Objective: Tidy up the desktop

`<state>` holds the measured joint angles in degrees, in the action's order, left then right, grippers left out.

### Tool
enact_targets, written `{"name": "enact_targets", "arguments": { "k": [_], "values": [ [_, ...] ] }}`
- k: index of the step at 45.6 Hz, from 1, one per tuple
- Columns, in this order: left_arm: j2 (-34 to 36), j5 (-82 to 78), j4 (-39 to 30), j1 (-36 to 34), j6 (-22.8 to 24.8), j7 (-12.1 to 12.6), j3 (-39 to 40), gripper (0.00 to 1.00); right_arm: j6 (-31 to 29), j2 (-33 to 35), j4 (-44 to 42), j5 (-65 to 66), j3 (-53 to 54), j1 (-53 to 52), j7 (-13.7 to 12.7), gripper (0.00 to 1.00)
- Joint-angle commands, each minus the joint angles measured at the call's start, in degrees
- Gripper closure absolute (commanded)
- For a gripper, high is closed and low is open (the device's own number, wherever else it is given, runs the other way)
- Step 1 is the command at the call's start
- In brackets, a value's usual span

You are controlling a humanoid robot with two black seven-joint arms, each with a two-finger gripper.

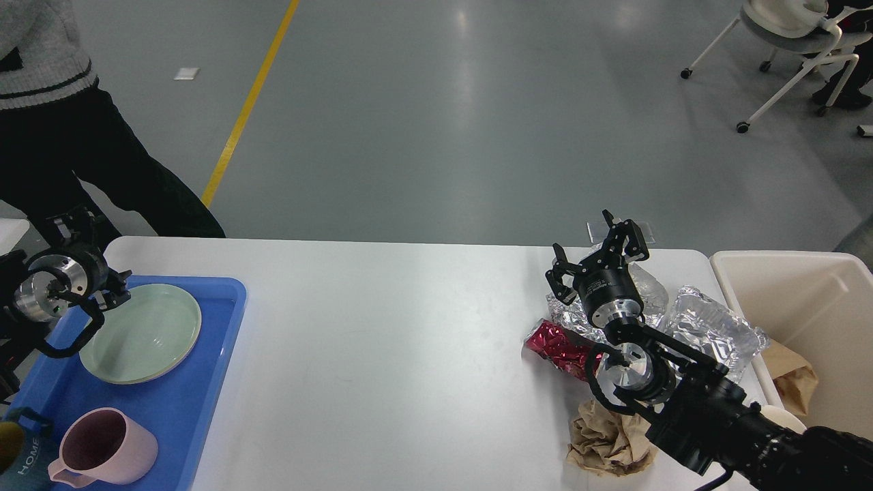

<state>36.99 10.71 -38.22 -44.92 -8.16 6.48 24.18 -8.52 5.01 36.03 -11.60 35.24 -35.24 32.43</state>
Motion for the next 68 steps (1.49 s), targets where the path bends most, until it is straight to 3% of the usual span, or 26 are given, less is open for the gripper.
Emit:
{"name": "enact_targets", "arguments": {
  "k": [1,16,32,45,55,68],
  "values": [
    [-1.74,0.1,1.13,1.59,-0.1,-0.24,4.99,0.03,0.0,0.0,0.01,0.0,0.0,0.0,0.0,0.0],
    [-6.05,0.19,2.89,4.76,0.51,0.28,14.84,0.03,0.0,0.0,0.01,0.0,0.0,0.0,0.0,0.0],
    [-11.59,0.1,2.89,5.37,2.18,-0.24,33.03,0.03,0.0,0.0,0.01,0.0,0.0,0.0,0.0,0.0],
    [-13.43,0.19,2.89,7.83,7.28,-0.59,34.27,0.03,0.0,0.0,0.1,0.0,0.0,0.0,0.0,0.0],
    [-15.45,0.01,2.89,6.96,8.42,-0.68,37.96,0.03,0.0,0.0,0.1,0.0,0.0,0.0,0.0,0.0],
    [-23.09,-0.6,2.89,6.34,17.91,-0.68,36.55,0.03,0.0,-0.09,0.01,0.0,0.0,0.0,0.0,0.0]
  ]
}}
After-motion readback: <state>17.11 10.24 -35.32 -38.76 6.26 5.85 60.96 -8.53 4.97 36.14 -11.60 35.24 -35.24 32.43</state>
